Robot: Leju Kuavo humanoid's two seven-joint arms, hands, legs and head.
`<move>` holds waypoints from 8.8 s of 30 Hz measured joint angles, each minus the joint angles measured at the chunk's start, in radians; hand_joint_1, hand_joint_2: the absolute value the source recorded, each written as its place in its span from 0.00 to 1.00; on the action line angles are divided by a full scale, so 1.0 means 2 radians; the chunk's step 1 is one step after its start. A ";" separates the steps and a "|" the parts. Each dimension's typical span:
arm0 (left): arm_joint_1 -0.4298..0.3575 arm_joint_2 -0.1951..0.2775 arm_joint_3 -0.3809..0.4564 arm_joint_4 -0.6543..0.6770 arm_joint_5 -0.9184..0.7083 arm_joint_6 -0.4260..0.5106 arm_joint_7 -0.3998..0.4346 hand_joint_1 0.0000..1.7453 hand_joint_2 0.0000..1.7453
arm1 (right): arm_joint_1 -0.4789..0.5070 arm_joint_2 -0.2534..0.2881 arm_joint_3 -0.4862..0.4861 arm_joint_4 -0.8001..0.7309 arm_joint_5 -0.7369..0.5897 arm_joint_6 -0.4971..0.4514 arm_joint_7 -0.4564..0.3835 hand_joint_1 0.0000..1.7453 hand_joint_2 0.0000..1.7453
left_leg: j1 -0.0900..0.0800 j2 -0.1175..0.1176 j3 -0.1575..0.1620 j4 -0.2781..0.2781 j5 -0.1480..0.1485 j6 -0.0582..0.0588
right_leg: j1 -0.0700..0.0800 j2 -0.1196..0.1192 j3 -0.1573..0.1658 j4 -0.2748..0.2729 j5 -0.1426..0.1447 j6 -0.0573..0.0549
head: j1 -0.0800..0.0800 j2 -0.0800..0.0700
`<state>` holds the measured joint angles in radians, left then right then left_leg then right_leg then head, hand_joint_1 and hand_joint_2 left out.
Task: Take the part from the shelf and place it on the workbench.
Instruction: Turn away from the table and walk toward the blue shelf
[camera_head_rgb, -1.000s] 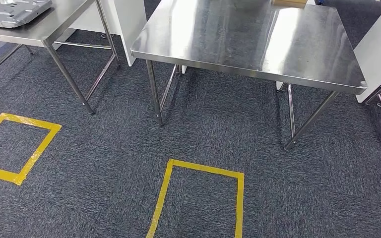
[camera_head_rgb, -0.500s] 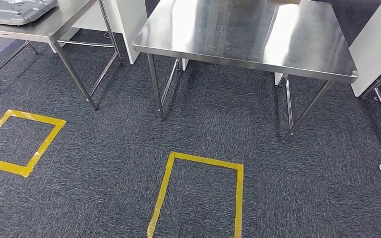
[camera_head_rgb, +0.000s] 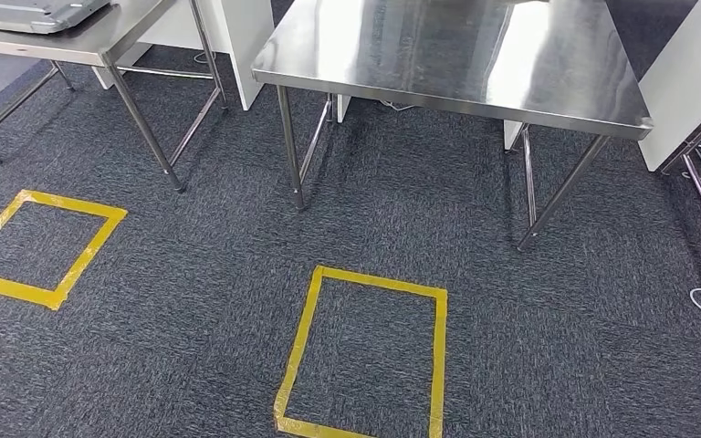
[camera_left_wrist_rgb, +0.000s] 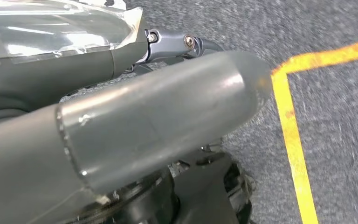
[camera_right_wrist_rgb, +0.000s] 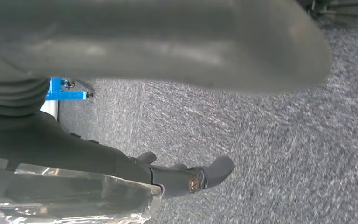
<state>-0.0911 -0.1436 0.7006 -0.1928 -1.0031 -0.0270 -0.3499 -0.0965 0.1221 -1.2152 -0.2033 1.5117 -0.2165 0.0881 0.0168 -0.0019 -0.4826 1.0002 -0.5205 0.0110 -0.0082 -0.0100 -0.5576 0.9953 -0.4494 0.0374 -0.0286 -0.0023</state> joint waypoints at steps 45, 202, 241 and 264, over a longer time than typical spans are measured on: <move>-0.001 -0.002 0.007 0.000 0.005 0.008 0.002 0.00 0.00 | -0.002 -0.003 0.004 0.000 0.002 0.009 -0.001 0.00 0.00 | -0.008 0.005 -0.055 -0.002 0.054 0.009 | 0.004 0.005 0.065 -0.024 -0.045 -0.001 | 0.004 0.000; 0.006 -0.015 0.021 0.000 -0.011 0.015 0.018 0.00 0.00 | 0.004 -0.020 0.048 0.001 0.023 0.066 -0.011 0.00 0.00 | -0.006 -0.008 -0.096 0.100 -0.020 0.000 | -0.003 -0.001 0.021 0.003 -0.028 -0.019 | 0.001 0.000; 0.009 -0.011 0.024 0.000 -0.011 0.016 0.016 0.00 0.00 | 0.005 -0.013 0.050 0.002 0.020 0.069 -0.016 0.00 0.00 | -0.014 0.042 -0.045 0.015 0.019 0.016 | 0.005 -0.045 0.023 0.008 -0.035 -0.021 | -0.004 0.000; 0.010 -0.010 0.028 0.000 -0.010 0.013 0.011 0.00 0.00 | 0.008 -0.013 0.058 0.003 0.025 0.070 -0.024 0.00 0.00 | -0.003 -0.006 -0.107 0.130 -0.033 -0.001 | -0.005 -0.006 0.017 0.010 -0.029 -0.020 | -0.005 0.000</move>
<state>-0.0721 -0.1634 0.7572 -0.1923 -1.0237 -0.0005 -0.3272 -0.0809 0.0968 -1.0999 -0.1968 1.5616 -0.0766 0.0409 0.0101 -0.0145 -0.6971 1.2599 -0.5871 0.0081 -0.0176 -0.0230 -0.5244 1.0159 -0.5069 -0.0024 -0.0391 -0.0023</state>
